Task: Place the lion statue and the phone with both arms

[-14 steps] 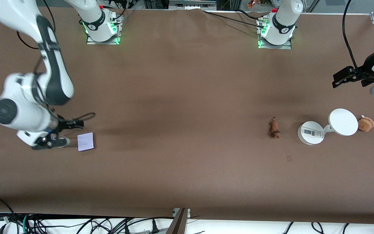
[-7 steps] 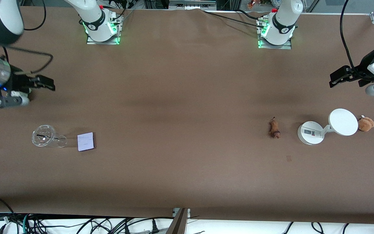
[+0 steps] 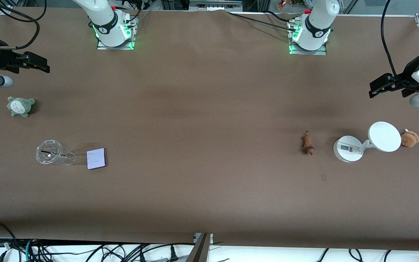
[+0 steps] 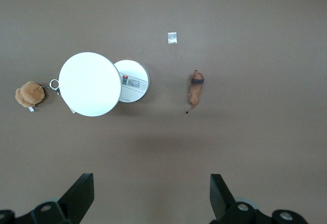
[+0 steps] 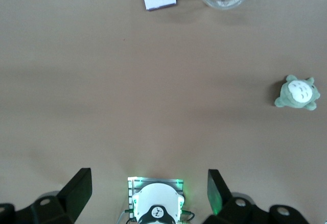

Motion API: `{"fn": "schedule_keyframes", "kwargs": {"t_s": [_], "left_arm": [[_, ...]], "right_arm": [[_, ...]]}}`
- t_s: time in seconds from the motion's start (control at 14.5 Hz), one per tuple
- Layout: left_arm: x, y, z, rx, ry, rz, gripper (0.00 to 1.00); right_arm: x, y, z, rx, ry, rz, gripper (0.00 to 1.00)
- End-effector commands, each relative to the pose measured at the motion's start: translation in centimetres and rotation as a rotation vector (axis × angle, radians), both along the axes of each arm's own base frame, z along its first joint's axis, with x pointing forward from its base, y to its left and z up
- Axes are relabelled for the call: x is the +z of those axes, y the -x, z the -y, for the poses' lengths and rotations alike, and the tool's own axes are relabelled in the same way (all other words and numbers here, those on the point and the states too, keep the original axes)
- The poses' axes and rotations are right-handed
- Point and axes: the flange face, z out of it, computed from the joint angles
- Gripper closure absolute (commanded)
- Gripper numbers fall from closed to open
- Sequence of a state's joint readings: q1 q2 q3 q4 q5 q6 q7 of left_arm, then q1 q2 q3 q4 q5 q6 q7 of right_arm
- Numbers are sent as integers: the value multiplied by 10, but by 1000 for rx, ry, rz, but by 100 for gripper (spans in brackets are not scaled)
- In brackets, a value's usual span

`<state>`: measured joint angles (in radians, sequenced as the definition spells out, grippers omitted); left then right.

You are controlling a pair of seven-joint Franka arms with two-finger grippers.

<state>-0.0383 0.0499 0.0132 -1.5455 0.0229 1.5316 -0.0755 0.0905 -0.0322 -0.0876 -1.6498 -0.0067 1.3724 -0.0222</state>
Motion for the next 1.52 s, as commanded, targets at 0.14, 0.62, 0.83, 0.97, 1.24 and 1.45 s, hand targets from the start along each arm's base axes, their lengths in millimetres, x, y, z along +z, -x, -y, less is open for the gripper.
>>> {"fn": "schedule_keyframes", "kwargs": {"t_s": [0.14,0.62,0.83,0.97,1.24,1.45], "left_arm": [[8,-3,10,-15,22,11,0],[7,-4,11,-18,18,17,0],[7,-4,9,-15,18,16,0],[7,-4,9,-15,18,16,0],[7,-4,9,-15,18,16,0],[7,-4,8,-13,18,16,0]], "right_arm": [[-1,8,-2,-11,24,19,0],[-3,6,-1,-14,24,17,0],[-3,4,0,-15,22,26,0],[-2,4,0,-15,22,28,0],[-2,3,2,-18,22,31,0],[-1,2,-1,-12,23,31,0]]}}
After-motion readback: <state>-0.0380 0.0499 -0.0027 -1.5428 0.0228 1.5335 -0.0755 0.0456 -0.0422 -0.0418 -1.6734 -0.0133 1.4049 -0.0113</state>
